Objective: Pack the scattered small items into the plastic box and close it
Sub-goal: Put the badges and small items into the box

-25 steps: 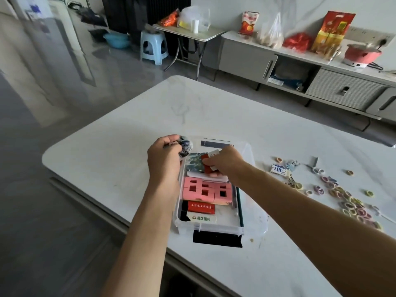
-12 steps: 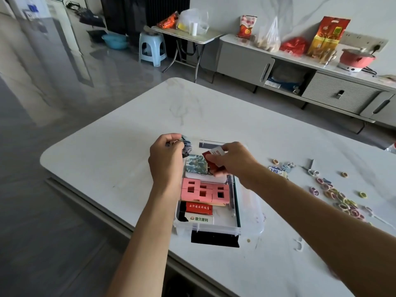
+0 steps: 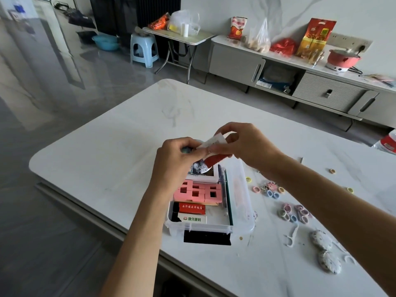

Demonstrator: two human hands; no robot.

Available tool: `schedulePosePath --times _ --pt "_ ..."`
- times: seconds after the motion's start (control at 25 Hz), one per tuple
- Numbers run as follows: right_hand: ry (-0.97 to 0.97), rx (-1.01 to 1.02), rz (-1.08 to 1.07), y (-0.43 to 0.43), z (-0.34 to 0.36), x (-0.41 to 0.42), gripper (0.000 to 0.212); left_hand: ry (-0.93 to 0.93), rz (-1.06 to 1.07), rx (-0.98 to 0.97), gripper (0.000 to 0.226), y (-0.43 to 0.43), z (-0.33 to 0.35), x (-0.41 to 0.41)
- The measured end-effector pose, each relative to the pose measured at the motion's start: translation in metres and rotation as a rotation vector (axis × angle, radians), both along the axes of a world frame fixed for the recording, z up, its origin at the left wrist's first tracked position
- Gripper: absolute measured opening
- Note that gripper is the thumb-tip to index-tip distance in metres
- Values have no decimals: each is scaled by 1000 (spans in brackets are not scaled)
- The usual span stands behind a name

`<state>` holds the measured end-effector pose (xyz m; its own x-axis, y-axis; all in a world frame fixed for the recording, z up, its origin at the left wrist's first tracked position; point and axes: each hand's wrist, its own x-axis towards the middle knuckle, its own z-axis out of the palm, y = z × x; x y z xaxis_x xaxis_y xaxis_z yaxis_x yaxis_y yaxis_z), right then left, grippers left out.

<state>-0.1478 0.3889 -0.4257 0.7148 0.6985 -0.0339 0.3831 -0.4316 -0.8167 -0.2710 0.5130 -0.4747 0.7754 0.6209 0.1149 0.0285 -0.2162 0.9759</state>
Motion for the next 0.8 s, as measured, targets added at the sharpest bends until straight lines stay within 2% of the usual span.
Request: schedulePosePath --times 0.08,0.16,0.24,0.36,0.44,0.52,0.64,0.8 --pt "325 218 -122 -2 -9 -4 24 -8 47 -82 5 1 -1 -1" --pt "628 291 -77 -2 -22 -18 19 -20 106 -138 7 2 -1 -2" --pt "686 280 -65 1 -32 -28 12 -26 124 -162 8 2 0 -2" --pt "424 227 -271 7 -29 -18 14 -29 197 -144 7 5 -2 -2" --pt "181 38 -322 4 -25 -6 11 -44 321 -147 7 11 -5 -3" --pt "13 -220 -276 6 -30 -7 7 -24 390 -176 16 18 -9 -5" --pt "-104 -372 -263 21 -48 -12 5 37 373 -225 23 19 -14 -4" --pt "-149 -409 -309 38 -66 -10 21 77 349 -263 26 19 -15 -3"
